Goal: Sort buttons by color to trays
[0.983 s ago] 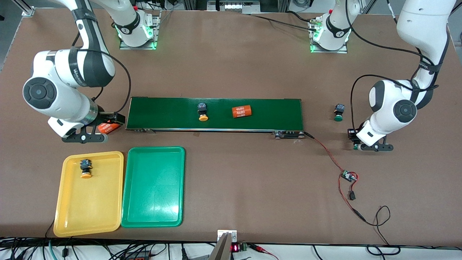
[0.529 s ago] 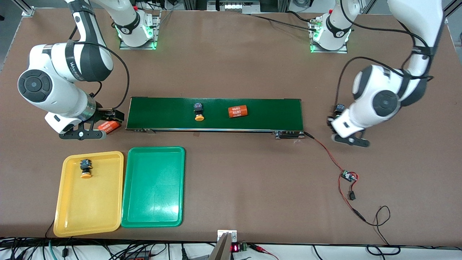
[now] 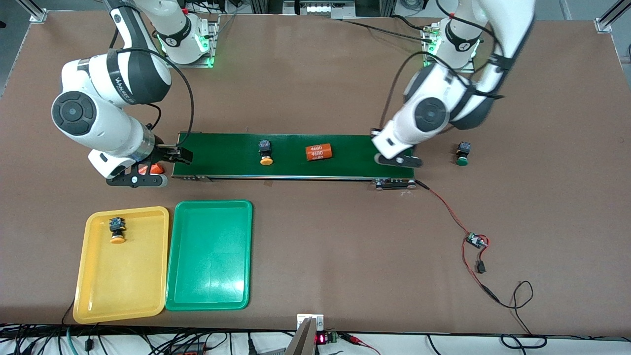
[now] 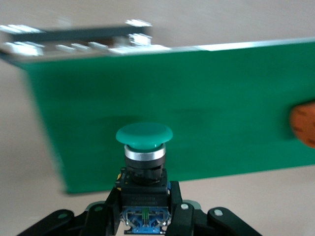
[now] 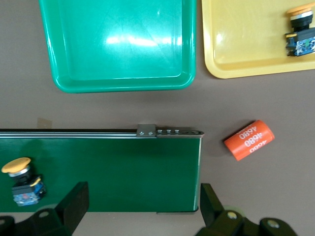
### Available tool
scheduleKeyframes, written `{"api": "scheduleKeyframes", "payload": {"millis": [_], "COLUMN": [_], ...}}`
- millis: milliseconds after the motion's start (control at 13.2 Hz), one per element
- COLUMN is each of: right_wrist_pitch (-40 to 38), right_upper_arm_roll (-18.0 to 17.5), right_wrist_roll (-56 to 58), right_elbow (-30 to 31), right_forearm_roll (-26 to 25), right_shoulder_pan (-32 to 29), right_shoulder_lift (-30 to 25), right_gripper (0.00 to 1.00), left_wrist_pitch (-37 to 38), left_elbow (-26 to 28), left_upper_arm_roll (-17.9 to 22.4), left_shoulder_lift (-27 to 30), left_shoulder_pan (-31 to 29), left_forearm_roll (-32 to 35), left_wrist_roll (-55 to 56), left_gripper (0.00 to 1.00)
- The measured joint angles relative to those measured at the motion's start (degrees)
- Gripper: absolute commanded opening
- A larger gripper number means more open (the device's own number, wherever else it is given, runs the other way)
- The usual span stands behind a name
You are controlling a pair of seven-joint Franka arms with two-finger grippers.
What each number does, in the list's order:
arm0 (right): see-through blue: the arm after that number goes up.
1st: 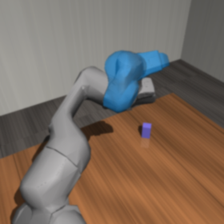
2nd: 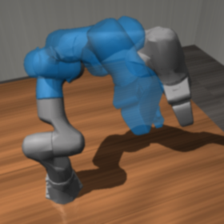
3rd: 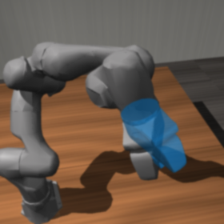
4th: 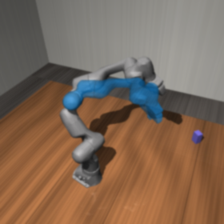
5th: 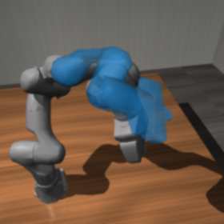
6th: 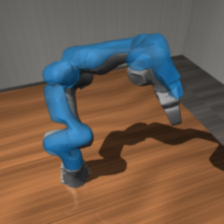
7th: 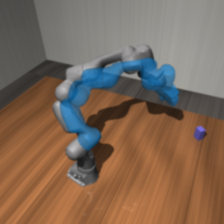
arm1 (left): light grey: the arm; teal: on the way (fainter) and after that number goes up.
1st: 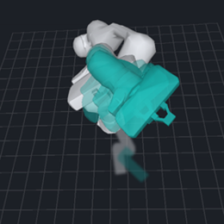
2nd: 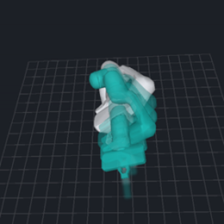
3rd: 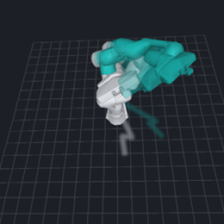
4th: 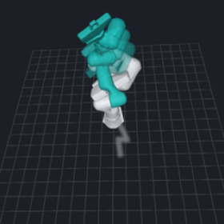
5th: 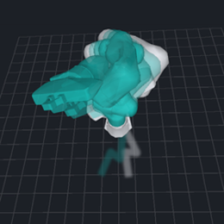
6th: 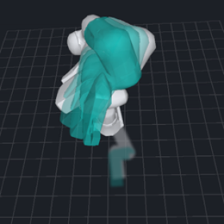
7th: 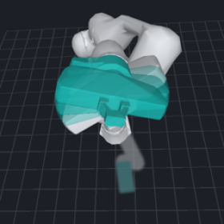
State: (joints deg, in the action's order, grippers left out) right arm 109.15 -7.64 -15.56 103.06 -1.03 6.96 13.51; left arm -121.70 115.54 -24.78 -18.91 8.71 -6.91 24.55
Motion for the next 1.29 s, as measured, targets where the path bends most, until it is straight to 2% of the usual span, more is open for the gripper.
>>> {"api": "scheduleKeyframes", "payload": {"millis": [227, 378, 529, 605, 680, 1058, 1285], "right_wrist_pitch": [5.53, 11.44, 14.25, 15.31, 16.57, 21.46, 23.4], "right_upper_arm_roll": [-4.74, -10.29, -13.35, -13.94, -14.59, -16.46, -16.56], "right_wrist_roll": [-1.66, -4.09, -7.2, -8.59, -9.69, -14.25, -15.79], "right_elbow": [5.06, 10.94, 14.74, 15.94, 16.9, 19.13, 19.14], "right_forearm_roll": [0.0, 0.0, 0.0, 0.0, 0.0, -0.04, -0.37], "right_shoulder_pan": [-2.56, -6.24, -7.94, -8.07, -8.16, -7.05, -5.23], "right_shoulder_lift": [-0.46, -1.5, -2.5, -2.78, -2.82, -1.49, 0.78], "right_gripper": [1.0, 1.0, 1.0, 1.0, 1.0, 1.0, 1.0], "left_wrist_pitch": [-6.63, -9.19, -10.18, -10.24, -10.27, -10.75, -9.78], "left_elbow": [0.06, 0.05, -0.02, -0.06, -0.06, -0.83, -1.46], "left_upper_arm_roll": [-0.02, 0.07, 1.13, 1.75, 2.09, 2.54, 4.5], "left_shoulder_lift": [-2.71, -4.31, -4.82, -4.82, -4.83, -4.55, -2.27], "left_shoulder_pan": [5.32, 6.23, 6.18, 6.12, 6.09, 5.94, 5.7], "left_forearm_roll": [-1.83, -1.87, -1.87, -1.87, -1.87, -1.87, -1.87], "left_wrist_roll": [4.76, 5.98, 5.97, 5.92, 5.91, 5.92, 5.94], "left_gripper": [0.26, 0.32, 0.36, 0.72, 1.0, 1.0, 1.0]}}
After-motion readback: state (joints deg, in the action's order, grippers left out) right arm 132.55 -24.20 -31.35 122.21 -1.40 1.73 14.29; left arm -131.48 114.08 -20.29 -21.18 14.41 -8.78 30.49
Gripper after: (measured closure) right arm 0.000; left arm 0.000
